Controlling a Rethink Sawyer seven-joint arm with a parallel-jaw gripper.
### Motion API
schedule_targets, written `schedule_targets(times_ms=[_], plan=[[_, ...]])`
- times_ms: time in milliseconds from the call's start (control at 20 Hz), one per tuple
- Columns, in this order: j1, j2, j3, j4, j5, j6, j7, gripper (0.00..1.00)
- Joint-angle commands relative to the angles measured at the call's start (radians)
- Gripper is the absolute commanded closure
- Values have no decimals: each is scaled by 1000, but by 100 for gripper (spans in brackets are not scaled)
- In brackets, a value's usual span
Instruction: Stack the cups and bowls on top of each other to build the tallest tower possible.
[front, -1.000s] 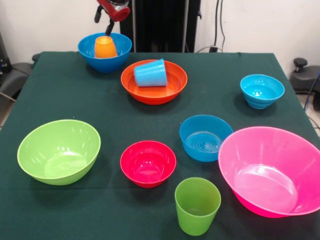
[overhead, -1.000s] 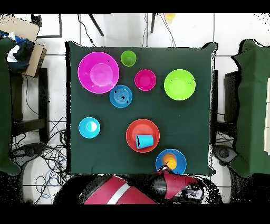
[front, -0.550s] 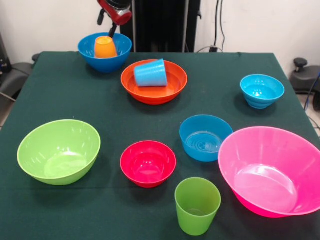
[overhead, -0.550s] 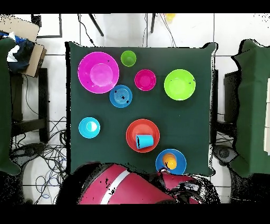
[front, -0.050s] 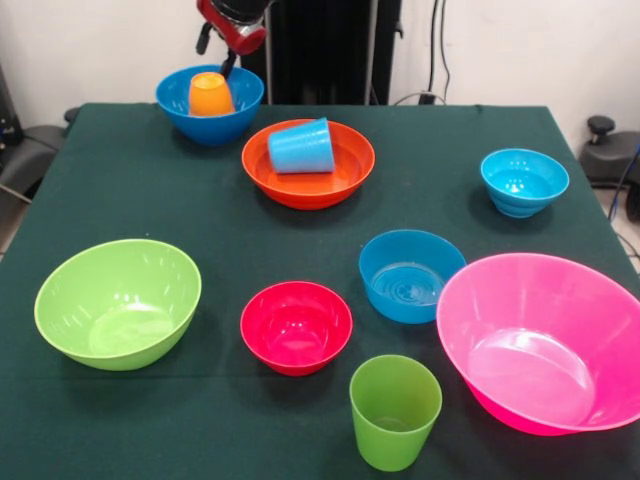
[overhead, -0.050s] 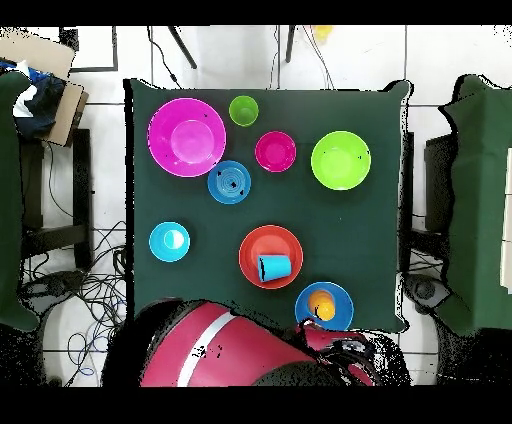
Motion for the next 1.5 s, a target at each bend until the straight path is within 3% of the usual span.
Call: schedule_targets(times_ms=[50, 800, 1500], plan=[[27, 43, 63, -131, 11, -99, 47, 0], [51, 187, 25, -255, 73, -245, 58, 0], [79, 147, 22, -238, 86, -193, 70, 0]])
